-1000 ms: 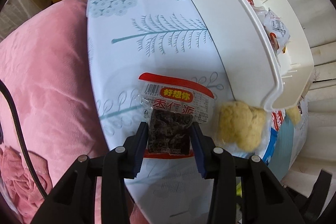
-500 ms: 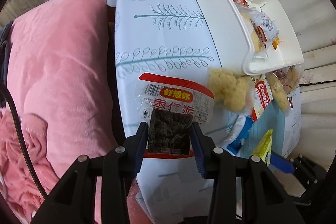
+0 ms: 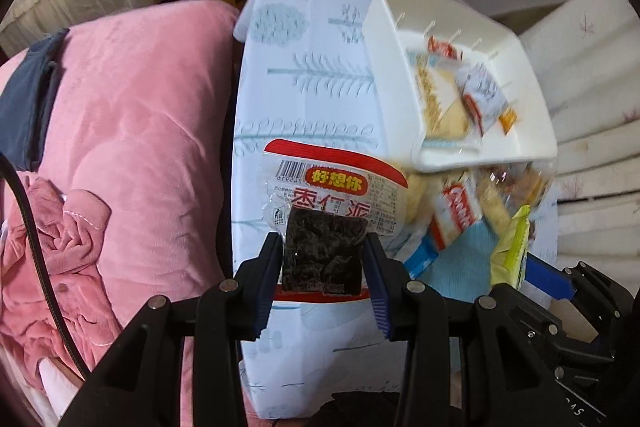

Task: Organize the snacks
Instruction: 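Carry the jerky over the tray with the left tool while the right tool lifts the green pack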

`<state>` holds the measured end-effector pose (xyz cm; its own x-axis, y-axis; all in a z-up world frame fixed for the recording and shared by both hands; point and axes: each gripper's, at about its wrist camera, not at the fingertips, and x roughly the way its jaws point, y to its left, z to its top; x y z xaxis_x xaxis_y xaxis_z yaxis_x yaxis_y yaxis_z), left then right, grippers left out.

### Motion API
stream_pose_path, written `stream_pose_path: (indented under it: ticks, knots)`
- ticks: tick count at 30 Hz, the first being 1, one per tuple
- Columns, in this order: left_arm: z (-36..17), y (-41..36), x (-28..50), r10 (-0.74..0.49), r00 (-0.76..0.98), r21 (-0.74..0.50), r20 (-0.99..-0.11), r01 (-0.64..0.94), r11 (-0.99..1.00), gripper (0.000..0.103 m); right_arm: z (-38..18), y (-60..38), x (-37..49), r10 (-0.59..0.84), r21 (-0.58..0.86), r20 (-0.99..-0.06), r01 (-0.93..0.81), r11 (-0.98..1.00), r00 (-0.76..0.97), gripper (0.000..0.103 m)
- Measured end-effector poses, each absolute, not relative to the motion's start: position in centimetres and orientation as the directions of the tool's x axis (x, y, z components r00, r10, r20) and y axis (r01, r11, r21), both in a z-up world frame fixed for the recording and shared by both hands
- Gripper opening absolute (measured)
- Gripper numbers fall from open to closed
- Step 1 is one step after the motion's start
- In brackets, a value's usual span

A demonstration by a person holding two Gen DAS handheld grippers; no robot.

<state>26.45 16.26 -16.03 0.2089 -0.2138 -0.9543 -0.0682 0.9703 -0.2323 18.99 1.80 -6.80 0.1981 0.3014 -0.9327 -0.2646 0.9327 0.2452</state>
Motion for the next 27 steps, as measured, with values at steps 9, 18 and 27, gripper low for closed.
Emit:
stream_pose_path:
  ticks: [9, 18, 27]
  knots:
    - [-12.8, 13.0, 28.0, -0.239, 0.249, -0.272, -0.938, -0.103, 0.957, 0.039, -4.2, -2.3, 20.5, 0.319, 0.237, -0.915, -0.312, 0.920, 0.247, 0.039]
    - [-11.1, 7.4, 30.5, -0.240, 0.276, -0.270, -0.931, -0.077, 0.960, 0.039, -3.0, -7.7, 22.4, 0.299, 0.208, -0.909, -0.304, 0.930, 0.290, 0.039]
    - [-11.4, 2.4, 33.0, -0.238, 0.260, -0.262, -0.936, -0.062, 0.963, 0.039, -3.1, -12.5, 24.8, 0.286, 0.195, -0.904, -0.289, 0.937, 0.318, 0.040]
